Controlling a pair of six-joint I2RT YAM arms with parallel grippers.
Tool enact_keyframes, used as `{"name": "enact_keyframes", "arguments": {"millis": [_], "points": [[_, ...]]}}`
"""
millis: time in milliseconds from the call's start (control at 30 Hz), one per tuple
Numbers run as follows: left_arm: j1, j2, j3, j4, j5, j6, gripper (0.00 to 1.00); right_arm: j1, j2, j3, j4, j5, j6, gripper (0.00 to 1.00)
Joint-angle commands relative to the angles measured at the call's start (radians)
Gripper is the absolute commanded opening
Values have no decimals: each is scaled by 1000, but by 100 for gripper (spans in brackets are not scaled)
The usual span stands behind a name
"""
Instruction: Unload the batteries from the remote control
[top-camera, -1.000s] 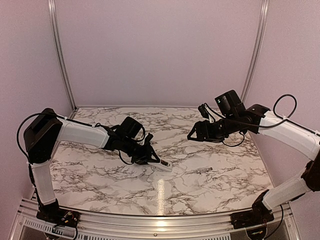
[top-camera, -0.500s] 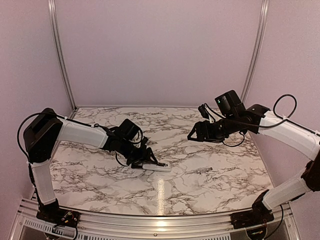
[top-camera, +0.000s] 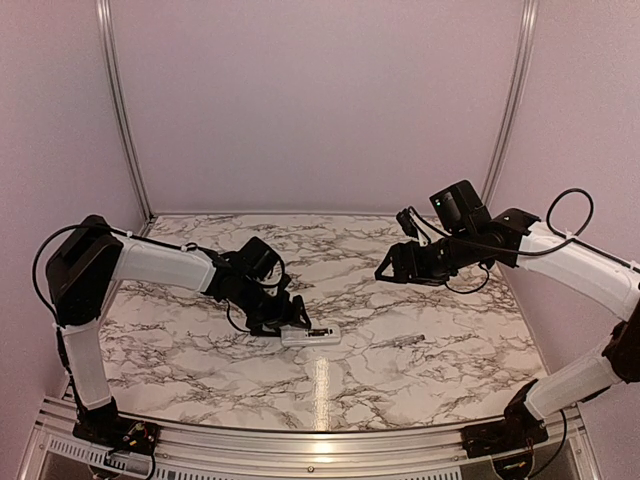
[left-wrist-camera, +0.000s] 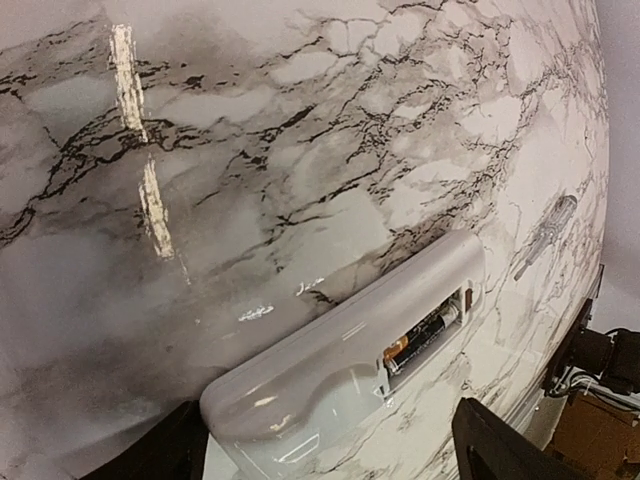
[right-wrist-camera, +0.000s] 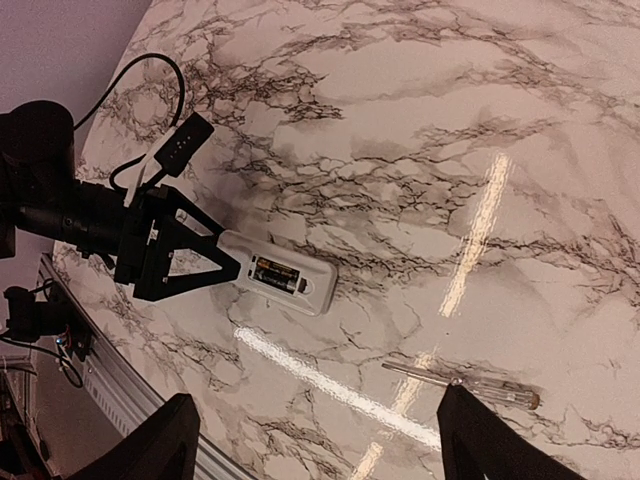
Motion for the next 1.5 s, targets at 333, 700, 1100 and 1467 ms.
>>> {"name": "enact_keyframes", "arguments": {"millis": [333,700,1100,1467], "points": [[6,-112,55,-160,-196,154,99,8,-11,-8,-33,34,-15,81],[-2,-203,114,-179,-283,346,99,8,-16,-5,-69,91,1,82],[-153,-238,130,-49,-328,566,96,8,-40,2,-130,222,86,84],[-286,-148,171,107,-272,738,91,8,-117,-17,-245,415,247,89]]}}
